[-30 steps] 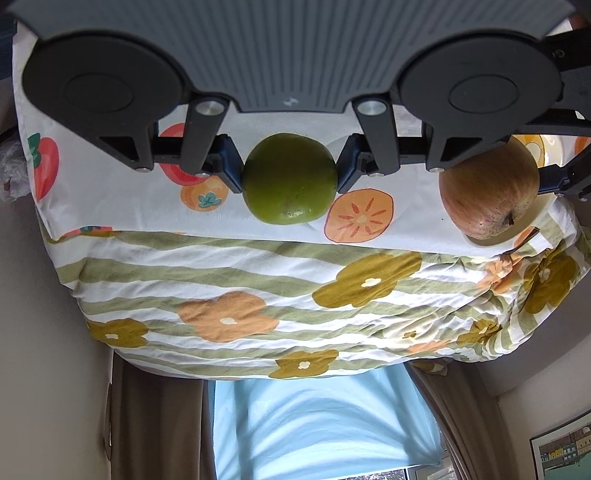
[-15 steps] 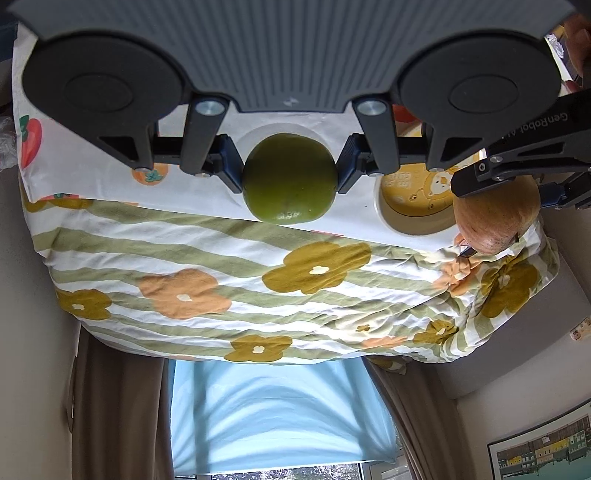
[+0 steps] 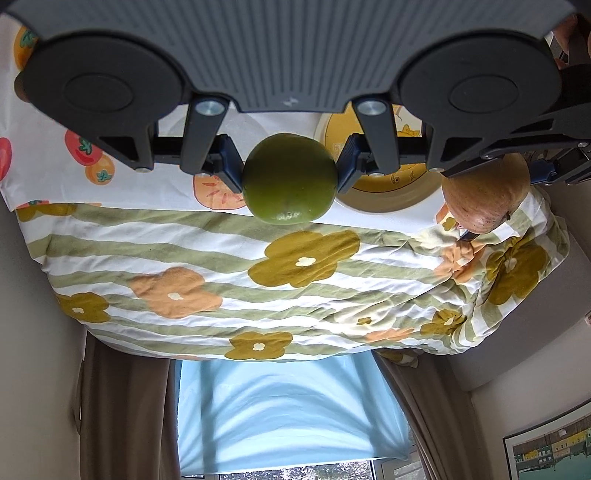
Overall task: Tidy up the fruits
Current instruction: 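Carry the brown apple into the duck bowl with the left tool while the right tool carries the green apple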
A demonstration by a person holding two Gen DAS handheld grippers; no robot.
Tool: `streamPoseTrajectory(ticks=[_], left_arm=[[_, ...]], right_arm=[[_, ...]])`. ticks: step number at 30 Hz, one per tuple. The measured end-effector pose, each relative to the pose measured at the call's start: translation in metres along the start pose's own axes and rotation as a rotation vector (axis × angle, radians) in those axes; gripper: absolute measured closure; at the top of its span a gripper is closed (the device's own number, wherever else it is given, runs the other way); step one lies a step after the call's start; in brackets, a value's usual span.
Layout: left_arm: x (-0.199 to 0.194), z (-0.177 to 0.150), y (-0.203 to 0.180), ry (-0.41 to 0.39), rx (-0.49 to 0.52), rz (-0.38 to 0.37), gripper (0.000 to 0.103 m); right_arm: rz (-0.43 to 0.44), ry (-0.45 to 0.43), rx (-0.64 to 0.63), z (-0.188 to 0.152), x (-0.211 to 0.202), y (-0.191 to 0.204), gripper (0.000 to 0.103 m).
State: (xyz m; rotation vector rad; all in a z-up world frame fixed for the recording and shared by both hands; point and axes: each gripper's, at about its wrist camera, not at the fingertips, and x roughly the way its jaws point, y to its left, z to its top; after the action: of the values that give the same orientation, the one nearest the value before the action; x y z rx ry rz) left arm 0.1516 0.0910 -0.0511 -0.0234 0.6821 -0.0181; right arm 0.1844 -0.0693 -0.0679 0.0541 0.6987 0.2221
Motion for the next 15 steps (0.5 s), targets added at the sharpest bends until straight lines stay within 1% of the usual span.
streamPoseTrajectory(ticks=[3,8,13,15], left_arm=[[0.011,0.001,0.013,-0.002,0.042,0.0,0.026],[0.041,0.003,0.032,0.009,0.127,-0.001,0.026],[0.074,-0.004,0.039,0.023,0.244,-0.017,0.026],[0.085,-0.009,0.04,0.033,0.278,-0.037,0.026]], right_arm=[[-0.02,0.0,0.023,0.001,0.015,0.013,0.035],[-0.043,0.002,0.055,0.001,0.041,0.032,0.035],[-0.066,0.013,0.083,-0.004,0.068,0.042,0.035],[-0.075,0.02,0.092,-0.007,0.078,0.045,0.035]])
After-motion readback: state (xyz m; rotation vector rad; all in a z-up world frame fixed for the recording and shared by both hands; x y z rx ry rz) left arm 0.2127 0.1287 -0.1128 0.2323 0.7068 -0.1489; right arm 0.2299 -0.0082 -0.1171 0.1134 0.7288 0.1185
